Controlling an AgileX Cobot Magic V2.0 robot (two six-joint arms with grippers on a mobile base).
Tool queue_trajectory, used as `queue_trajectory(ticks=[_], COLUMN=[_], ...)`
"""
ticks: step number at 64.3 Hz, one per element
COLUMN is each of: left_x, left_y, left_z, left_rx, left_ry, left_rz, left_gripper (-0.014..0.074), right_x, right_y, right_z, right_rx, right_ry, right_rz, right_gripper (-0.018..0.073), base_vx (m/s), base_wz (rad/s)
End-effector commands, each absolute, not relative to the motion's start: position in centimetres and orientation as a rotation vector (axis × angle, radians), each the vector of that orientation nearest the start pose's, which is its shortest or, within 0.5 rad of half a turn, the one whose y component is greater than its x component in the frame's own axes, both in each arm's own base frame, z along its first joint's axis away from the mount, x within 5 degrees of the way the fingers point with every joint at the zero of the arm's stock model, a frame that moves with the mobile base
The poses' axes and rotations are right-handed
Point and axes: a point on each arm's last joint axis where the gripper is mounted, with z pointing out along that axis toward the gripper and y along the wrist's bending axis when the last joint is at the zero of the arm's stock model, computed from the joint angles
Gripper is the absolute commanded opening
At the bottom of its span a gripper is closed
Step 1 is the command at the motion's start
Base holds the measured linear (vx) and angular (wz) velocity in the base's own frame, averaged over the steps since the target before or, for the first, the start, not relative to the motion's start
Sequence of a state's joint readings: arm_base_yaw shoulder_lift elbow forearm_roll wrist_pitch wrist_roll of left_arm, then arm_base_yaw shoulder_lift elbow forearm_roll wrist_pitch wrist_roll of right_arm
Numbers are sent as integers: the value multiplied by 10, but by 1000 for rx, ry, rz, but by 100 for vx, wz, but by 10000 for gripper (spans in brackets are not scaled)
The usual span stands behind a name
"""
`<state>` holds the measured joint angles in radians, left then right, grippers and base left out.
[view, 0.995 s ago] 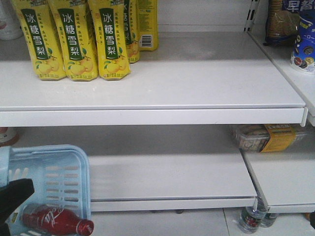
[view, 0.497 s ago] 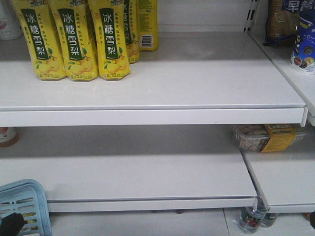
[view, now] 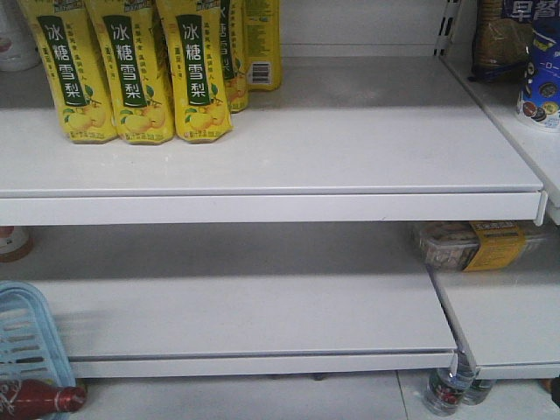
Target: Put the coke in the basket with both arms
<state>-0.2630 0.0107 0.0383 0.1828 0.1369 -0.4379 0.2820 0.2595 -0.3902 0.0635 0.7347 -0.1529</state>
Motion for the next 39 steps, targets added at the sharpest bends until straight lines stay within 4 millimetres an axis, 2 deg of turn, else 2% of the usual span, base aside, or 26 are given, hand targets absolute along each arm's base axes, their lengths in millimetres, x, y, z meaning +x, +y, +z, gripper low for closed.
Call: queue_trajectory(ticks=[1,7,16,39], left_x=[53,54,54,53], left_y=[-10,-8,-5,-5], left_z=[212,213,213,220], left_rx=[21,7,-51,-14], left_ry=[1469,1457,1446,1370], left_rz=[-290,-221,-216,-180], left_gripper=[-6,-6,-6,-6], right_x=[56,56,56,56], right_y=[20,20,20,20], right_z=[277,277,277,277], right_rx=[-409,-409,-409,-409], right_ry=[1960,1960,1960,1960], right_rz=[148,148,148,148], right_gripper=[-6,-6,-6,-6], base_vx=[0,0,0,0], base_wz=[0,0,0,0])
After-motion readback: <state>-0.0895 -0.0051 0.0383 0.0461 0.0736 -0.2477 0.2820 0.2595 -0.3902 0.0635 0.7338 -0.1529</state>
